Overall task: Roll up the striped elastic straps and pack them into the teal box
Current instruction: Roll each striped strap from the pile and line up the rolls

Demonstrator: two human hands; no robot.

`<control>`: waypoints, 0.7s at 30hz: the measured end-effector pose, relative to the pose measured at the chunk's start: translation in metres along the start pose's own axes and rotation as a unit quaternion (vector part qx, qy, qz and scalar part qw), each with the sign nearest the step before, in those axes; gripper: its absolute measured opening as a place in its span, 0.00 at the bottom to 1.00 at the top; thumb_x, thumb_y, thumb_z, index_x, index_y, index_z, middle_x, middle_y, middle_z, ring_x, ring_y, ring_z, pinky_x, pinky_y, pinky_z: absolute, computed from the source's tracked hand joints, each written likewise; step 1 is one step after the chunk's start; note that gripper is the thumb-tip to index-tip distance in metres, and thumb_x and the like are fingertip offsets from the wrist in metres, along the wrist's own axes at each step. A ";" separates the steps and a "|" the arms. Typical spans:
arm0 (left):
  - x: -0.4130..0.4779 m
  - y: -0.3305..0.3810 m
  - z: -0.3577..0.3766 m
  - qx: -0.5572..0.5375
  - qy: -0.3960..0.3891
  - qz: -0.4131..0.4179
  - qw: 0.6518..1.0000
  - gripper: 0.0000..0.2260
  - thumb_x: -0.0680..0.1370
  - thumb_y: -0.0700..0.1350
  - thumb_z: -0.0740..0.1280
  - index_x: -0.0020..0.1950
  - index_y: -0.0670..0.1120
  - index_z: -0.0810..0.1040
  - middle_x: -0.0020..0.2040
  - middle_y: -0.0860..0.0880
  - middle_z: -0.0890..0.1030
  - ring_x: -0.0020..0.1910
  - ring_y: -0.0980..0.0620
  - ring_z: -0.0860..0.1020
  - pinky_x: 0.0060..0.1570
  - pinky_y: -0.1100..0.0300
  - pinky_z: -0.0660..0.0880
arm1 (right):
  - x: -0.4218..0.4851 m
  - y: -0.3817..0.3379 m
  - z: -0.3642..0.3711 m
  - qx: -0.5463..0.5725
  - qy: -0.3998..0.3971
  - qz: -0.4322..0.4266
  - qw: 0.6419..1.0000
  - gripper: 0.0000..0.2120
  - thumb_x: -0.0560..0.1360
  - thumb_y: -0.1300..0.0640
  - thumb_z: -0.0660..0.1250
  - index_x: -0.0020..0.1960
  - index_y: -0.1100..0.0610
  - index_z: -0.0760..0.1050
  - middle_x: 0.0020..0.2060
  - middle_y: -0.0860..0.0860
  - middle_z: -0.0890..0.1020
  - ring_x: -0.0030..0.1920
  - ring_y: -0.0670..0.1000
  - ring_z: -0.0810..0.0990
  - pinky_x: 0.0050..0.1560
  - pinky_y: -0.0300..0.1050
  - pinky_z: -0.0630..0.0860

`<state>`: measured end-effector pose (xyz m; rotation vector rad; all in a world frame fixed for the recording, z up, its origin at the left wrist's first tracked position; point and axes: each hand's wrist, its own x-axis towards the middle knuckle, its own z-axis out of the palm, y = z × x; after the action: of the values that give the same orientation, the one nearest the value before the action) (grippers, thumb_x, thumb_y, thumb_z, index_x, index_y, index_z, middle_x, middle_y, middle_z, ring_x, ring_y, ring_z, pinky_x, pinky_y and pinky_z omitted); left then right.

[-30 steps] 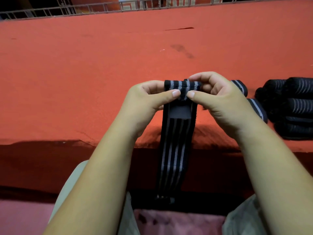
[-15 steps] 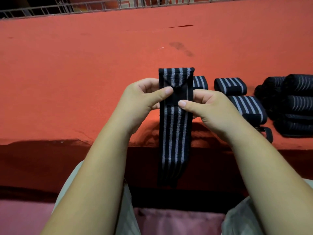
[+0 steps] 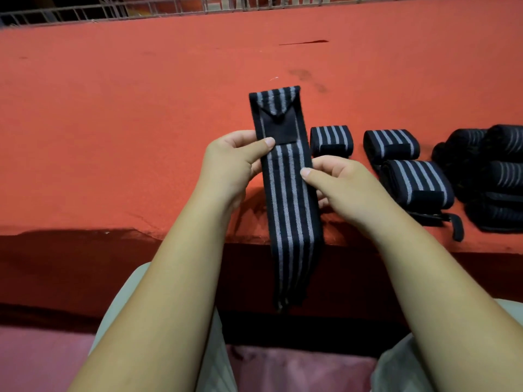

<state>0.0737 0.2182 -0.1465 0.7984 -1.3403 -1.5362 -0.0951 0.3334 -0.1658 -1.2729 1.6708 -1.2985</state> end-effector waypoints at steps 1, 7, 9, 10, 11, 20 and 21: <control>0.004 -0.001 -0.002 -0.001 0.010 0.000 1.000 0.04 0.79 0.32 0.74 0.54 0.37 0.85 0.51 0.39 0.89 0.50 0.44 0.89 0.51 0.54 0.84 | 0.001 0.002 0.002 -0.004 -0.004 -0.003 1.000 0.08 0.85 0.53 0.67 0.56 0.52 0.85 0.49 0.54 0.89 0.46 0.52 0.88 0.53 0.59 0.85; 0.012 -0.010 -0.005 0.029 0.013 -0.005 0.999 0.07 0.80 0.34 0.75 0.57 0.37 0.85 0.52 0.40 0.89 0.50 0.44 0.89 0.48 0.56 0.84 | 0.003 0.004 0.006 -0.050 0.004 -0.024 0.998 0.11 0.87 0.55 0.64 0.60 0.50 0.86 0.50 0.43 0.90 0.50 0.43 0.88 0.56 0.49 0.81; 0.013 -0.011 -0.005 0.025 0.014 -0.010 1.000 0.07 0.80 0.34 0.75 0.57 0.37 0.85 0.52 0.40 0.89 0.49 0.44 0.89 0.46 0.57 0.84 | 0.003 0.004 0.007 -0.072 0.006 -0.033 0.997 0.12 0.87 0.56 0.63 0.59 0.50 0.86 0.51 0.43 0.89 0.54 0.45 0.87 0.63 0.54 0.81; 0.013 -0.011 -0.005 0.024 0.014 -0.009 1.000 0.07 0.80 0.34 0.75 0.57 0.38 0.85 0.52 0.40 0.89 0.49 0.44 0.89 0.46 0.57 0.84 | 0.002 0.003 0.006 -0.073 0.009 -0.034 0.997 0.13 0.87 0.56 0.62 0.58 0.50 0.86 0.51 0.43 0.89 0.54 0.45 0.87 0.64 0.54 0.81; 0.013 -0.011 -0.006 0.023 0.012 -0.007 1.000 0.07 0.80 0.34 0.75 0.57 0.38 0.85 0.52 0.40 0.89 0.50 0.45 0.89 0.46 0.56 0.84 | 0.003 0.003 0.006 -0.065 0.012 -0.032 0.997 0.13 0.87 0.56 0.62 0.59 0.50 0.86 0.51 0.43 0.89 0.54 0.45 0.87 0.65 0.54 0.81; 0.010 -0.007 -0.018 -0.028 -0.076 0.003 0.997 0.11 0.80 0.29 0.71 0.59 0.39 0.85 0.51 0.42 0.89 0.50 0.48 0.88 0.48 0.60 0.83 | 0.001 0.003 0.008 0.095 -0.027 0.010 0.995 0.13 0.87 0.58 0.63 0.66 0.53 0.84 0.57 0.52 0.89 0.60 0.53 0.88 0.69 0.60 0.80; 0.009 -0.007 -0.020 -0.015 -0.079 0.008 0.997 0.11 0.80 0.28 0.70 0.59 0.39 0.86 0.51 0.42 0.89 0.50 0.48 0.88 0.48 0.61 0.82 | 0.001 0.002 0.008 0.120 -0.030 0.016 0.992 0.13 0.87 0.59 0.64 0.67 0.54 0.84 0.57 0.53 0.89 0.60 0.55 0.88 0.69 0.60 0.80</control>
<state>0.0867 0.2023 -0.1560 0.6561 -1.4319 -1.6299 -0.0891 0.3297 -0.1703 -1.1260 1.4381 -1.3828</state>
